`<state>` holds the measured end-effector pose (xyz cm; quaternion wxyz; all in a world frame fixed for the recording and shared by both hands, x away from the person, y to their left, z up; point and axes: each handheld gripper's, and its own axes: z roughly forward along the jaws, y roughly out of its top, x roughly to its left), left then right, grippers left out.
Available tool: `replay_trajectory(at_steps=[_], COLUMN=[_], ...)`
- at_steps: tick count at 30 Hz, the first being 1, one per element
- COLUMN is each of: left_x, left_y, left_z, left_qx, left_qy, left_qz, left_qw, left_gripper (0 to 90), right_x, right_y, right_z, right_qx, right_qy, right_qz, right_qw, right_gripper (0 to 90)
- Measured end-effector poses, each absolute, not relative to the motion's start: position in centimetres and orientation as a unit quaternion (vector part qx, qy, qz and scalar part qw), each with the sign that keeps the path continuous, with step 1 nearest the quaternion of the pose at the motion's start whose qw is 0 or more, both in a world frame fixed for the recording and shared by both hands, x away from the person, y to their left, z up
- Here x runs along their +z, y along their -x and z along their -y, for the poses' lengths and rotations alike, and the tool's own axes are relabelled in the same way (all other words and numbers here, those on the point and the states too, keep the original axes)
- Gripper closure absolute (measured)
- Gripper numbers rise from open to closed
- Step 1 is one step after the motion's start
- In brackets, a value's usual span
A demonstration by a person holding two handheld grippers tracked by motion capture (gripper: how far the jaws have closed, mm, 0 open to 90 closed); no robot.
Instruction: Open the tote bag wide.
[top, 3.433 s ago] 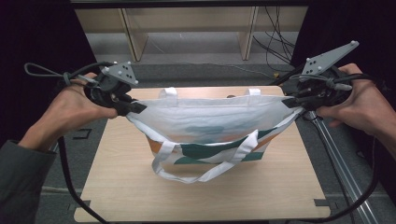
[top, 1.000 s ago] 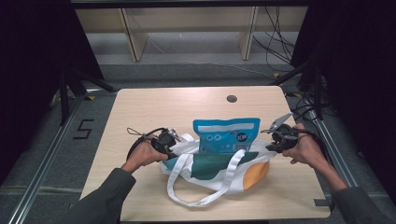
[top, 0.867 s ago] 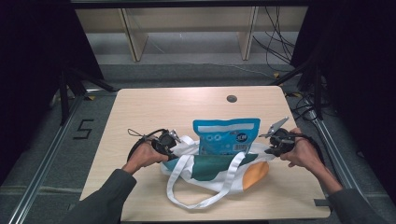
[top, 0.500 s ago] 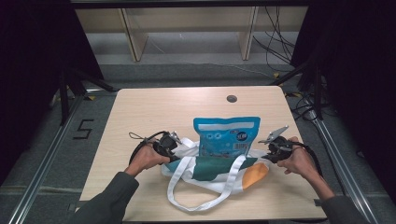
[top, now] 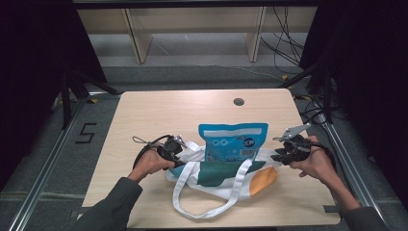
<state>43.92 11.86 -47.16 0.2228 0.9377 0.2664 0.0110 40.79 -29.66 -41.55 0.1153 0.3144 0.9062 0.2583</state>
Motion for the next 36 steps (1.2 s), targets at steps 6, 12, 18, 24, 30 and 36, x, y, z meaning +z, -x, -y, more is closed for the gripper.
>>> replay_trajectory(at_steps=[6,12,18,24,30,36], left_x=[-46.6,-44.3,-42.9,-43.6,-43.5,-43.9], left_y=[-43.8,-43.9,-43.7,-45.4,-46.1,-46.5], left_z=[-11.8,-11.7,-10.1,-8.8,-8.4,-8.4], left_qx=[0.017,0.03,0.05,0.039,0.009,-0.006], left_qy=[-0.94,-0.939,-0.947,-0.952,-0.943,-0.942], left_qz=[-0.263,-0.259,-0.243,-0.222,-0.24,-0.229], left_qw=[0.219,0.225,0.203,0.207,0.231,0.246], left_gripper=[81.8,66.3,48.0,50.5,48.6,65.3], right_x=[-38.1,-39.2,-40.0,-40.1,-39.7,-41.0], right_y=[-38.3,-36.6,-37.1,-37.5,-37.9,-37.6], right_z=[28.9,26.6,25.4,25.1,25.1,24.5], right_qx=[0.321,0.322,0.307,0.325,0.329,0.288], right_qy=[-0.28,-0.253,-0.253,-0.247,-0.234,-0.227], right_qz=[-0.898,-0.908,-0.912,-0.907,-0.907,-0.927], right_qw=[0.11,0.089,0.097,0.099,0.119,0.079], right_gripper=[63.4,52.5,49.5,48.4,45.4,59.2])
